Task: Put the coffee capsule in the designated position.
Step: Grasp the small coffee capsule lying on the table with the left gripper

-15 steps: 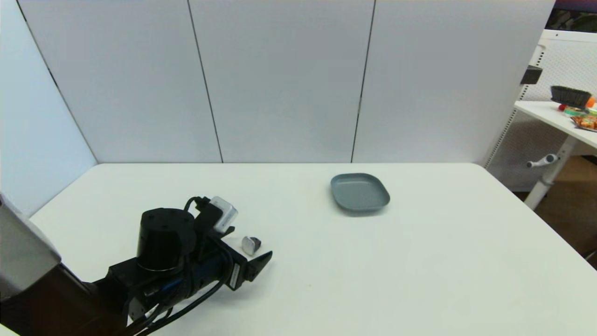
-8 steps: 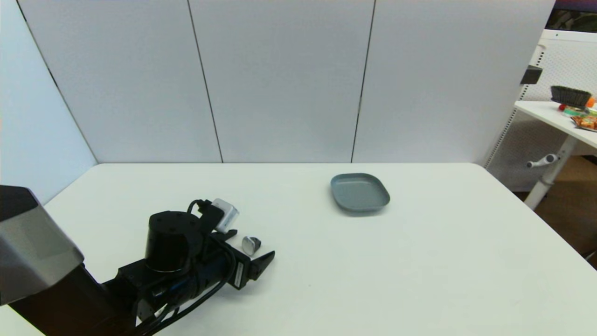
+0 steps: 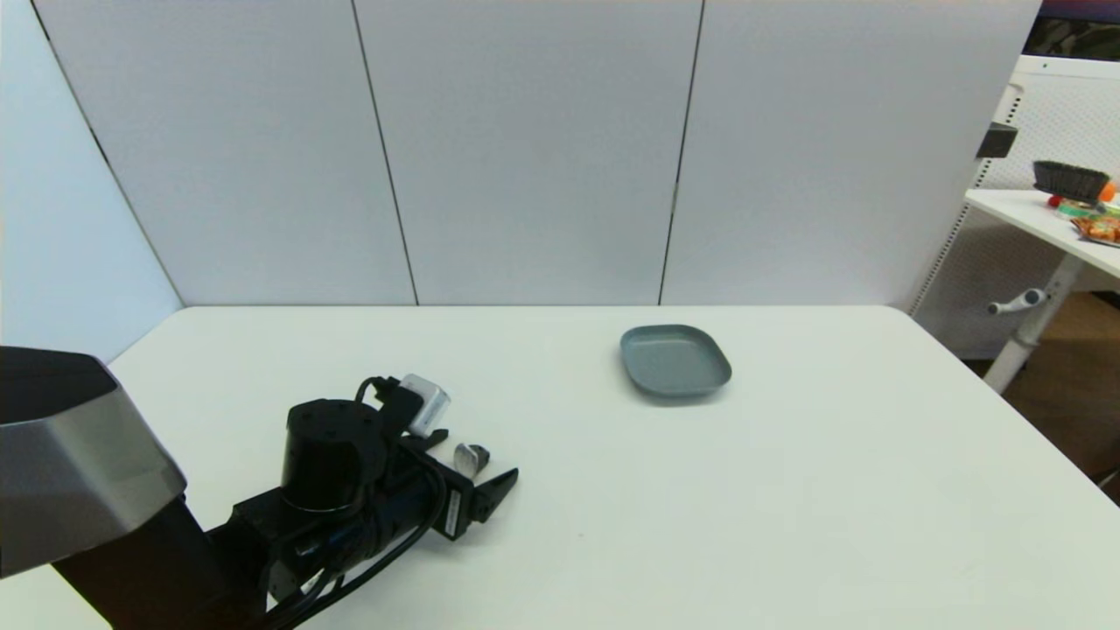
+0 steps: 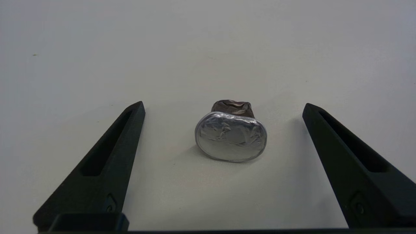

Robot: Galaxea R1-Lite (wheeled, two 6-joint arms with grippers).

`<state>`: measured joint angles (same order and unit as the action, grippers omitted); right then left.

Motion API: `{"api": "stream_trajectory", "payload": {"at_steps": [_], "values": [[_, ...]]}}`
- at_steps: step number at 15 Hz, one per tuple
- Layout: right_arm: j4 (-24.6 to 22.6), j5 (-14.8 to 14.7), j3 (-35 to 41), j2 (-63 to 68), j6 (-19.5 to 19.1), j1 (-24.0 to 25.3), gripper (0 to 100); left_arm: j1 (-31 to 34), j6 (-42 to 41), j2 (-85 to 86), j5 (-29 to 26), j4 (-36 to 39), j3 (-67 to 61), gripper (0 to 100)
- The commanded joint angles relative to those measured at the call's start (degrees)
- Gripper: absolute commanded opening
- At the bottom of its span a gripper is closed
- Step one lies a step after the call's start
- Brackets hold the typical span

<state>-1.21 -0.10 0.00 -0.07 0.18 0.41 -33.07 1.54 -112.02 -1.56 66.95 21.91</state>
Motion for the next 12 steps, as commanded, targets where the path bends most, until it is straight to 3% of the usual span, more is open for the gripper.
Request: {"api": "stream_trajectory", "payload": {"at_steps": [1, 12], "values": [[0.0, 0.0, 0.4, 0.1, 0.0, 0.0, 100, 0.0, 0.8, -0.7, 0.0, 1.0, 0.1, 100], [0.0, 0.0, 0.4, 0.1, 0.0, 0.0, 100, 0.0, 1.6, -1.7, 0.0, 2.0, 0.1, 100]]}}
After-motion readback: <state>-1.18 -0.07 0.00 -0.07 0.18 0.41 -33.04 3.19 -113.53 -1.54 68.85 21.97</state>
